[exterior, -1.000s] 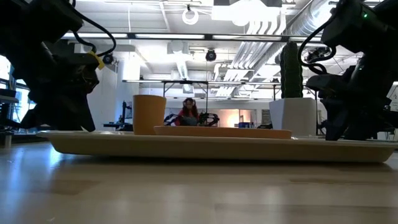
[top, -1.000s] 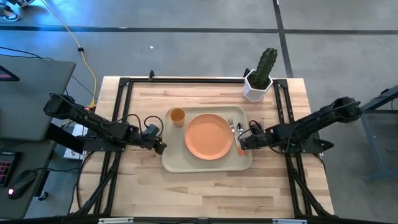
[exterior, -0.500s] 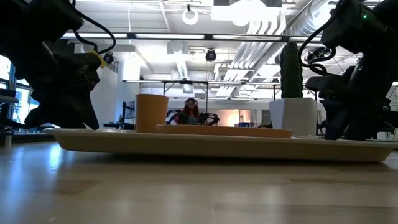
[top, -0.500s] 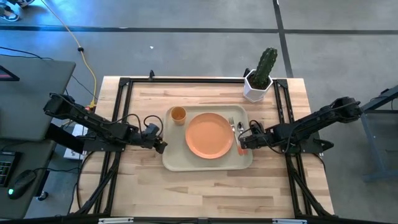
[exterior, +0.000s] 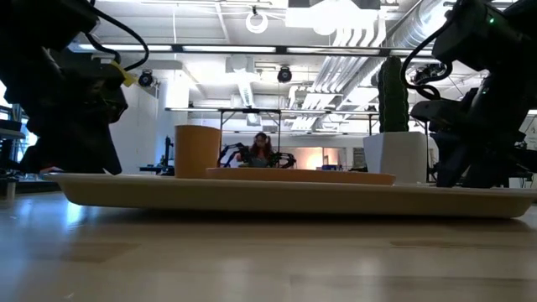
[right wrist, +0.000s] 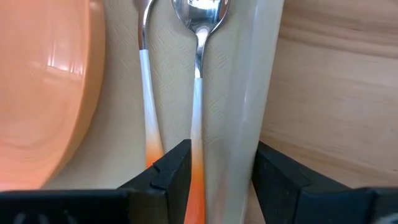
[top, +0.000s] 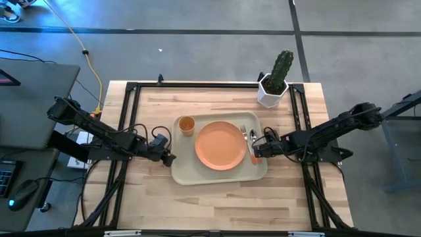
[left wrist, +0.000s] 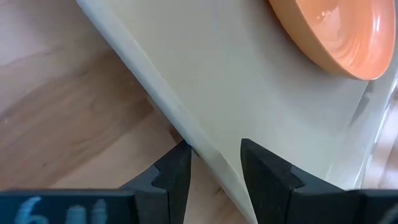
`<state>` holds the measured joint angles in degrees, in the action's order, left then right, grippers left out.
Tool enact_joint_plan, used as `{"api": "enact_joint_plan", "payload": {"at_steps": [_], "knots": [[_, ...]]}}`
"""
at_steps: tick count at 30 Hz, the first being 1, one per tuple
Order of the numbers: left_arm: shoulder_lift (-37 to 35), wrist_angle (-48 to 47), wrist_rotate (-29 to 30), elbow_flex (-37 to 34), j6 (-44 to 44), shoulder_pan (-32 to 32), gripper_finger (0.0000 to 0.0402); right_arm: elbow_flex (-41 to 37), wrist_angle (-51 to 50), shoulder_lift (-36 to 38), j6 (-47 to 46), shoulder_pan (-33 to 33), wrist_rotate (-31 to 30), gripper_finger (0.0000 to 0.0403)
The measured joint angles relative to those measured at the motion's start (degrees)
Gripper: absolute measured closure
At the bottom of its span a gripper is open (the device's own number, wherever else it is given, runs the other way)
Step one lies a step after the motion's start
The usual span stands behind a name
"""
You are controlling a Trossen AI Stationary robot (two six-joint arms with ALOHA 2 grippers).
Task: Pick and place plate/cup/fork/spoon on tray
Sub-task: Move the white tray to the center of the table
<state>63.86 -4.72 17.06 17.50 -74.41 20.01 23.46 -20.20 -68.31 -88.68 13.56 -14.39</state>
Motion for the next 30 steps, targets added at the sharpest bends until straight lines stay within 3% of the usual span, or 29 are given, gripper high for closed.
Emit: {"api": "enact_joint_plan", "payload": {"at_steps": [12, 22, 30], "knots": [[-1.9, -0.6, -2.5, 0.0, 0.1, -0.1, 0.0273, 0.0, -2.0, 5.4, 1.1, 0.0, -2.0, 0.0256], [-11.9, -6.8, -0.8, 0.2, 1.5, -0.2, 0.0273, 0.2, -6.8, 17.0, 4.6, -0.1, -6.4, 0.0256], [-19.5, -16.8, -0.3, 0.1, 2.9, -2.2, 0.0322, 0.3, -12.5, 23.5, 7.3, -0.1, -12.5, 0.0256]]}}
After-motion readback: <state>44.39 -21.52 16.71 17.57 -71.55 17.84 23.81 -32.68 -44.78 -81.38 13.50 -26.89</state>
